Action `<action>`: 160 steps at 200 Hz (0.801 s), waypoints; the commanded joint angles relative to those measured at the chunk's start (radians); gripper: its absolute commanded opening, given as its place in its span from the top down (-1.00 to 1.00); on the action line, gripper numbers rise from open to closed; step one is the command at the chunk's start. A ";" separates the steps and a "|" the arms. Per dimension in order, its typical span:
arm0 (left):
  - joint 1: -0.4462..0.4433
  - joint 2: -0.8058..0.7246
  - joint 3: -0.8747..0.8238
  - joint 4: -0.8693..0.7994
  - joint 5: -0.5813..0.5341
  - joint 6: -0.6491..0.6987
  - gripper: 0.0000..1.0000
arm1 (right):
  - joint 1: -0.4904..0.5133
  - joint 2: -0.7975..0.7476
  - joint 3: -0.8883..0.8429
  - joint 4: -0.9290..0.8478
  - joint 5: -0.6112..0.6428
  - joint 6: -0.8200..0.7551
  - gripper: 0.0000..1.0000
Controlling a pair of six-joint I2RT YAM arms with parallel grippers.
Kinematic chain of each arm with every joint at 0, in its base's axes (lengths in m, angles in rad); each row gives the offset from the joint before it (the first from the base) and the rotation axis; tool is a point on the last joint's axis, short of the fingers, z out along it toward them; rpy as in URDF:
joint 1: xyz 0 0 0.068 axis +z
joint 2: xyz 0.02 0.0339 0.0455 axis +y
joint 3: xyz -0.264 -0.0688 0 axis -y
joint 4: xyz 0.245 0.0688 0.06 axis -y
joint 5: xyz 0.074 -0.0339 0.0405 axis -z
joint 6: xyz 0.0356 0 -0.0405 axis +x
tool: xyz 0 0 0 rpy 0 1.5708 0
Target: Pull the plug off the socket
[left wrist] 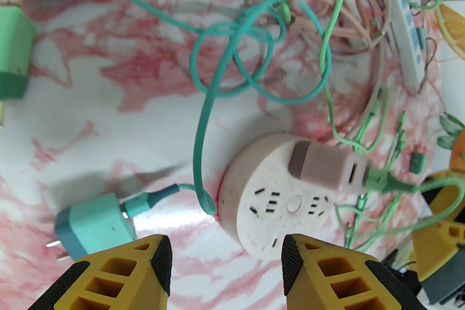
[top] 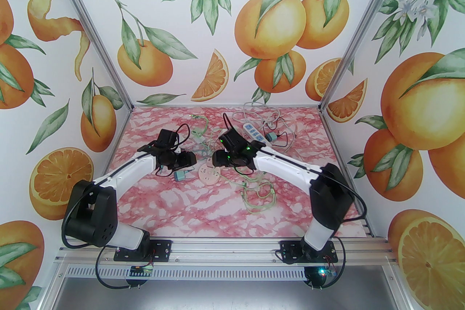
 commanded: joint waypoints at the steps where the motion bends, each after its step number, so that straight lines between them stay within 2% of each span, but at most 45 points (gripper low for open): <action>1: 0.005 -0.056 -0.014 0.031 -0.030 -0.023 -0.11 | 0.041 0.050 0.062 -0.064 0.068 0.053 -0.28; 31: 0.018 -0.078 -0.007 0.010 -0.045 0.000 -0.12 | 0.053 0.049 0.065 -0.048 0.104 0.150 -0.34; 111: 0.066 -0.111 -0.023 0.008 -0.029 0.050 -0.15 | 0.099 -0.106 0.055 -0.123 0.291 0.206 -0.34; 130: 0.075 -0.108 -0.022 0.012 -0.017 0.061 -0.15 | 0.106 -0.063 0.107 -0.131 0.276 0.233 -0.36; 160: 0.088 -0.120 -0.027 0.008 -0.008 0.072 -0.15 | 0.112 0.075 0.246 -0.240 0.278 0.297 -0.37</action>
